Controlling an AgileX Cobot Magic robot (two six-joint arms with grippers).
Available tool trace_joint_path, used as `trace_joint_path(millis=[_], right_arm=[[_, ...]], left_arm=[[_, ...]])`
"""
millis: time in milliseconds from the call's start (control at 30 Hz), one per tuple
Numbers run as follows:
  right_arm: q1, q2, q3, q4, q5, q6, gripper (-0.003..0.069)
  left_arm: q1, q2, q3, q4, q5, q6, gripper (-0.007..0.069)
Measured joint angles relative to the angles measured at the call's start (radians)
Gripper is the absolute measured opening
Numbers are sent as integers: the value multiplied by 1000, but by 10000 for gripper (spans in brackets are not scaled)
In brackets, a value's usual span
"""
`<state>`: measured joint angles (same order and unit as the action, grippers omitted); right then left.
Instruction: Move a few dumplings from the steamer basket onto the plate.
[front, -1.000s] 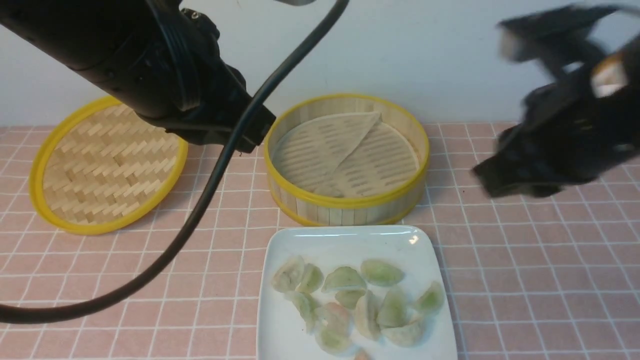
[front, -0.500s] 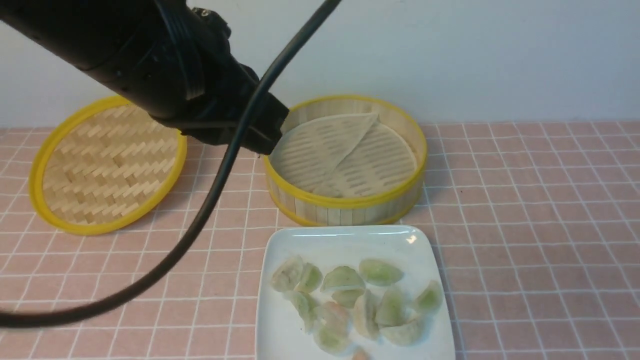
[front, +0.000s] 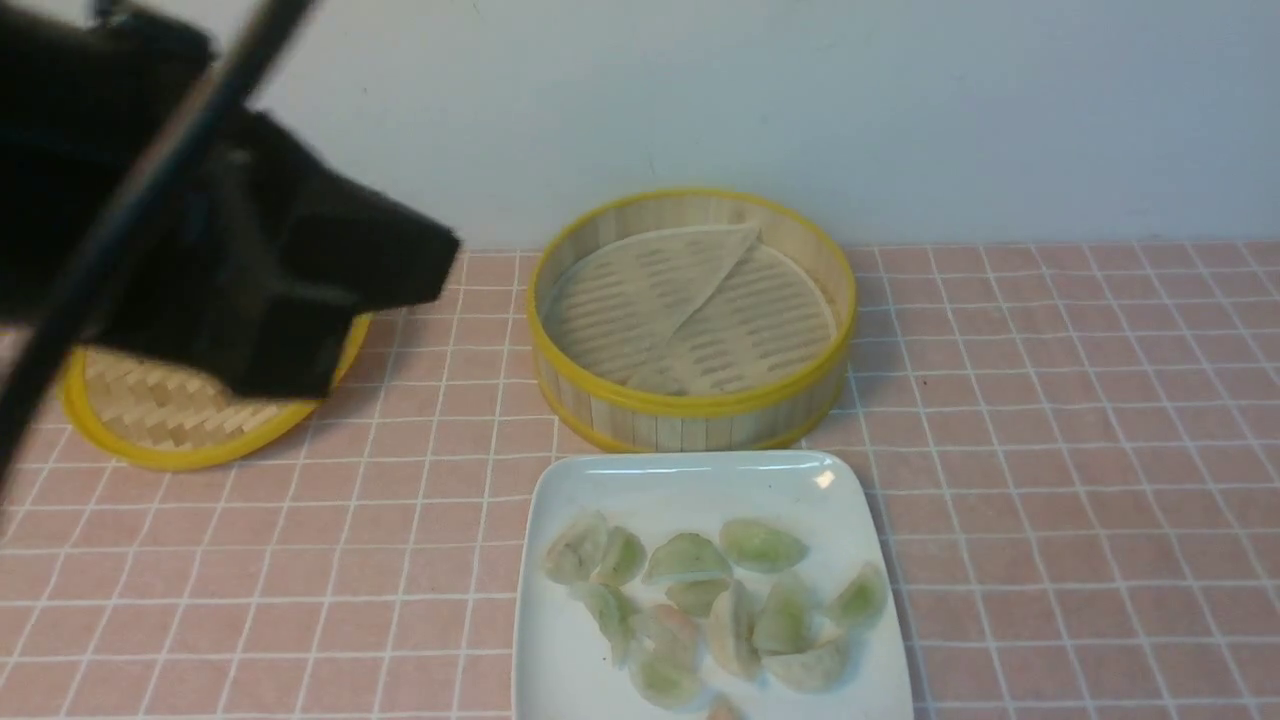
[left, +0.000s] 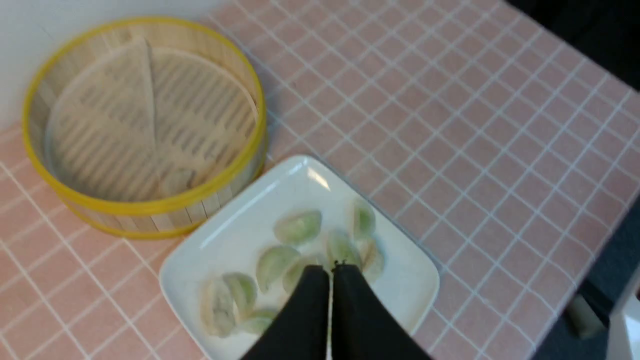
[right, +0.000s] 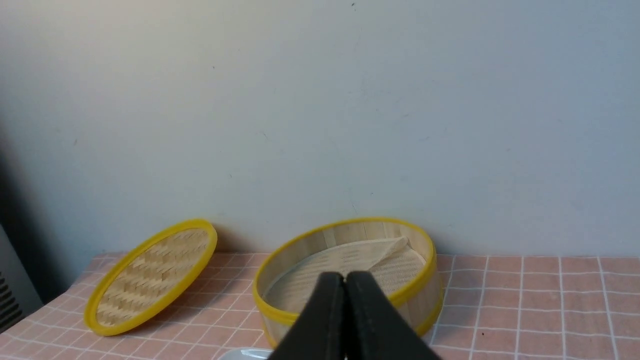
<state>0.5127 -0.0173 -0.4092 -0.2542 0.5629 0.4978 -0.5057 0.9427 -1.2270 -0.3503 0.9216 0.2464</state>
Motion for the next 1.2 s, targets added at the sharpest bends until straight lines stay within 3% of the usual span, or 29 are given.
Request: trace_joint_path(millis=[200, 667, 833, 900, 1033, 1200], right_arm=[[0, 0, 0, -3, 0, 0, -13], [0, 0, 0, -3, 0, 0, -13], [0, 0, 0, -3, 0, 0, -13], [0, 0, 0, -3, 0, 0, -13], [0, 0, 0, -3, 0, 0, -13], [0, 0, 0, -3, 0, 0, -13]], left_arm=[[0, -314, 289, 9, -241, 1, -6], [0, -659, 495, 19, -273, 10, -6], [2, -666, 522, 110, -310, 8, -6], [24, -680, 573, 171, -364, -20, -6], [198, -782, 783, 277, -494, -138, -6], [385, -930, 1023, 323, -522, -165, -6]])
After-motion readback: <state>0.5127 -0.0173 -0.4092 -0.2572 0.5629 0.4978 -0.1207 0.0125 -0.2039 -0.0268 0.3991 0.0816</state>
